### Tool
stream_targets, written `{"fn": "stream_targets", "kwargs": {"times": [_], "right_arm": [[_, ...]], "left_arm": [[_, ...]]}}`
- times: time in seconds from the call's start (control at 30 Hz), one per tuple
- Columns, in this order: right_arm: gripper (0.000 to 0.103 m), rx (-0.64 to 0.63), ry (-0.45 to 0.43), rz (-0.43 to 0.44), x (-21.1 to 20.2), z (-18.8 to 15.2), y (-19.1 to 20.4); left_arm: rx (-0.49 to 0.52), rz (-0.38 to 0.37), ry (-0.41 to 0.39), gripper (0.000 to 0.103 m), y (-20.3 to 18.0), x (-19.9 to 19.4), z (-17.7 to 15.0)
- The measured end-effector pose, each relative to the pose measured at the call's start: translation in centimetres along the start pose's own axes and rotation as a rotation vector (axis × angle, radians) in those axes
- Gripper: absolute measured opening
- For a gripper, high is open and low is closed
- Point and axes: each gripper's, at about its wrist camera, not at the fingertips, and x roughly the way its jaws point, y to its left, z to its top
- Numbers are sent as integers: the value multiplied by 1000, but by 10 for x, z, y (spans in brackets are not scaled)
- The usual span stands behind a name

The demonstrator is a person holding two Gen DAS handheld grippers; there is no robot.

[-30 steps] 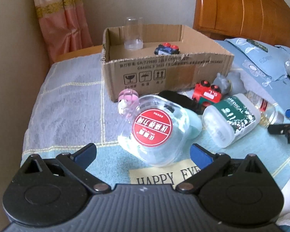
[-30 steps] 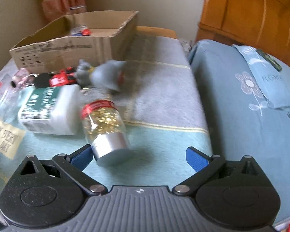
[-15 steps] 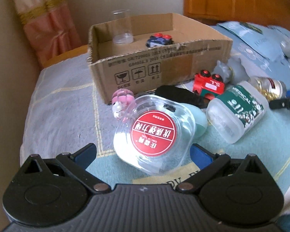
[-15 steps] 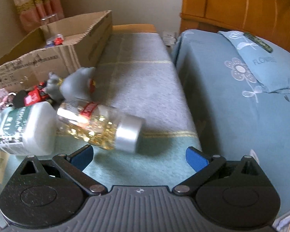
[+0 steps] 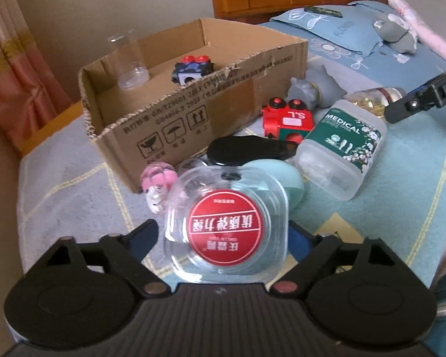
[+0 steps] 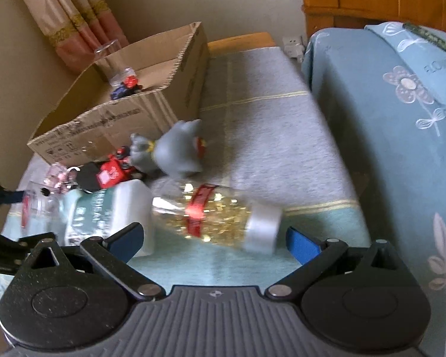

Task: Organize rigid objects
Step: 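Close the left tool on the red-label container while the right tool grasps the capsule bottle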

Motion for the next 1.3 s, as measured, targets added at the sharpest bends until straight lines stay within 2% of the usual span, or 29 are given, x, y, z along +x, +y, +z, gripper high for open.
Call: {"fn": "stream_targets", "kwargs": {"times": [0.1, 0.33, 0.47, 0.6, 0.83, 1.0, 1.13, 1.3], "right_arm": [[103, -4, 1, -13, 5, 5, 7], [103, -19, -10, -63, 18, 20, 14], [103, -67, -16, -115, 26, 22, 23], [103, -122, -12, -175, 31, 19, 26], [103, -146, -23, -192, 29, 17, 22], [103, -151, -19, -202, 33, 15, 23], [103, -154, -18, -213, 36, 12, 24], [103, -168, -15, -228, 37, 9, 27]], "left_arm": [[0, -18, -7, 79, 0, 1, 0], [5, -35, -18, 78, 2, 2, -1], [-15, -46, -15, 78, 4, 3, -1], [-45, -25, 8, 77, 5, 2, -1], [-181, -3, 84, 77, 14, -13, -13], [-198, 19, 113, 77, 14, -13, -20], [-187, 46, 85, 78, 13, -9, -17], [-201, 37, 66, 78, 14, -8, -15]]}}
